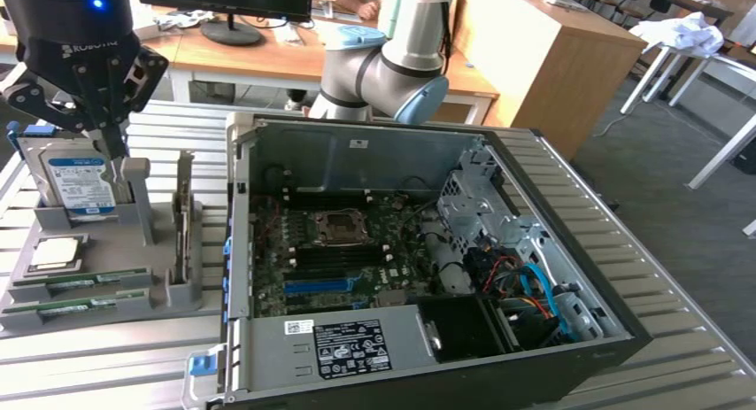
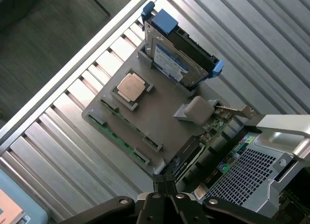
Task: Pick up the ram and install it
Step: 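Pick up the ram and move it above insertion slot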
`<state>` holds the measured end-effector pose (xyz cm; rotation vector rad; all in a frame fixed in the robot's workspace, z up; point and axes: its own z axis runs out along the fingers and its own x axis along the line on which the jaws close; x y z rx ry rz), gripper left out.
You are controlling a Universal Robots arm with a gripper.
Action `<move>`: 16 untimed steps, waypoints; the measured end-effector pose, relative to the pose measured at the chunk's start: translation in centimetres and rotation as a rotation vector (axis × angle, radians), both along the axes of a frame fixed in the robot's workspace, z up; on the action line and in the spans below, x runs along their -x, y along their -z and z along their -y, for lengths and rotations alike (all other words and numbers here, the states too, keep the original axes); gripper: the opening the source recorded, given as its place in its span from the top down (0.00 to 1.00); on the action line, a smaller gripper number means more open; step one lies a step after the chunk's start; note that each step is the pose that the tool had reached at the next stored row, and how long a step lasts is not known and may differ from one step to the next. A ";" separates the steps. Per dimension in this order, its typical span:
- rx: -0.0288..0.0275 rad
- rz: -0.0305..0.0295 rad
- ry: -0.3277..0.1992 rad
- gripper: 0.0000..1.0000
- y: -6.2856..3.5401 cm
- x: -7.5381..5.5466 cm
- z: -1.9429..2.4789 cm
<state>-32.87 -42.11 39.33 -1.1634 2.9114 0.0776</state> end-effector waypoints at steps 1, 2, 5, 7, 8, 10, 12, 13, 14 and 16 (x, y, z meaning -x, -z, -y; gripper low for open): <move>0.0000 0.0000 -0.003 0.90 0.00 0.0 0.00; 0.0000 0.0000 -0.007 0.90 0.00 0.0 0.00; 0.0000 0.0000 -0.017 0.90 0.00 0.0 0.00; 0.0000 0.0000 -0.024 0.90 0.00 0.0 0.00; 0.0000 0.0001 -0.028 0.90 0.00 0.0 0.00; 0.0000 0.0000 -0.036 0.90 0.00 0.0 0.00; 0.0000 0.0000 -0.043 0.90 0.00 0.0 0.00; 0.0000 0.0000 -0.047 0.90 0.00 0.0 0.00; 0.0000 0.0000 -0.052 0.90 0.00 0.0 0.00; 0.0000 0.0001 -0.059 0.90 0.00 0.0 0.00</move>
